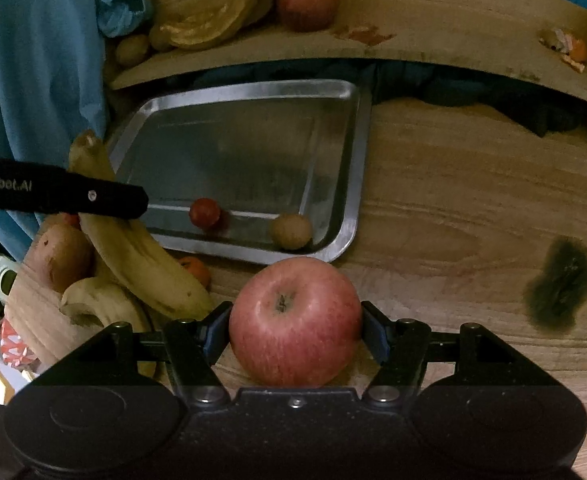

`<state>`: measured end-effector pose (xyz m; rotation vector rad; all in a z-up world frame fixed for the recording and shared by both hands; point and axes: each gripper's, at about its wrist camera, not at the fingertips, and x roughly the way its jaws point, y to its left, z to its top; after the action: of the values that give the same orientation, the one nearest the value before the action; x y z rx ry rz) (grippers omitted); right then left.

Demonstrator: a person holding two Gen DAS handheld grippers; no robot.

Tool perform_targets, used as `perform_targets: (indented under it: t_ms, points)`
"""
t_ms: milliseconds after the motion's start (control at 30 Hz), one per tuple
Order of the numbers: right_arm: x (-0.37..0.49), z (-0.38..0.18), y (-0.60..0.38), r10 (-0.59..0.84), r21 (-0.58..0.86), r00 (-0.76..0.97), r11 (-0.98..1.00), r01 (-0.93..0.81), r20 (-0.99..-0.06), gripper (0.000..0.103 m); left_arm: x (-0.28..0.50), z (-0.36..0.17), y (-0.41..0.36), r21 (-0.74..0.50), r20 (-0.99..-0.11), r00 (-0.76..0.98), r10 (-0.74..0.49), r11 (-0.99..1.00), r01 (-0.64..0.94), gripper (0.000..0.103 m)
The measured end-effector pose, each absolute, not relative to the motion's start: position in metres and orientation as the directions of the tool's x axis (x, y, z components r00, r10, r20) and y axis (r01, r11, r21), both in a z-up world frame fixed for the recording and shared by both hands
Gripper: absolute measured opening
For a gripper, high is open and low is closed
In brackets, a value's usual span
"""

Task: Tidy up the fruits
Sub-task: 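Carry the banana with the left gripper while the right gripper carries the apple over the tray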

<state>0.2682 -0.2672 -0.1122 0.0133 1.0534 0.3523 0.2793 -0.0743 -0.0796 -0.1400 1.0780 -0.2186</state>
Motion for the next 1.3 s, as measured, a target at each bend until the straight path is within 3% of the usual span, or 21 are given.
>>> perform_targets:
  t_ms: [667, 1300]
  points:
    - [0.292, -0.093, -0.261, 0.344, 0.206, 0.487, 0.927, -0.315, -0.803, 0.068, 0.303, -0.054, -0.043, -0.229, -0.799, 0.574, -0.178, 0.973, -0.017, 0.04]
    - [0.349, -0.113, -0.234, 0.376, 0.212, 0.422, 0.898, -0.385, -0.825, 0.068, 0.345, -0.094, -0.01, -0.208, -0.862, 0.496, -0.1, 0.964, -0.167, 0.04]
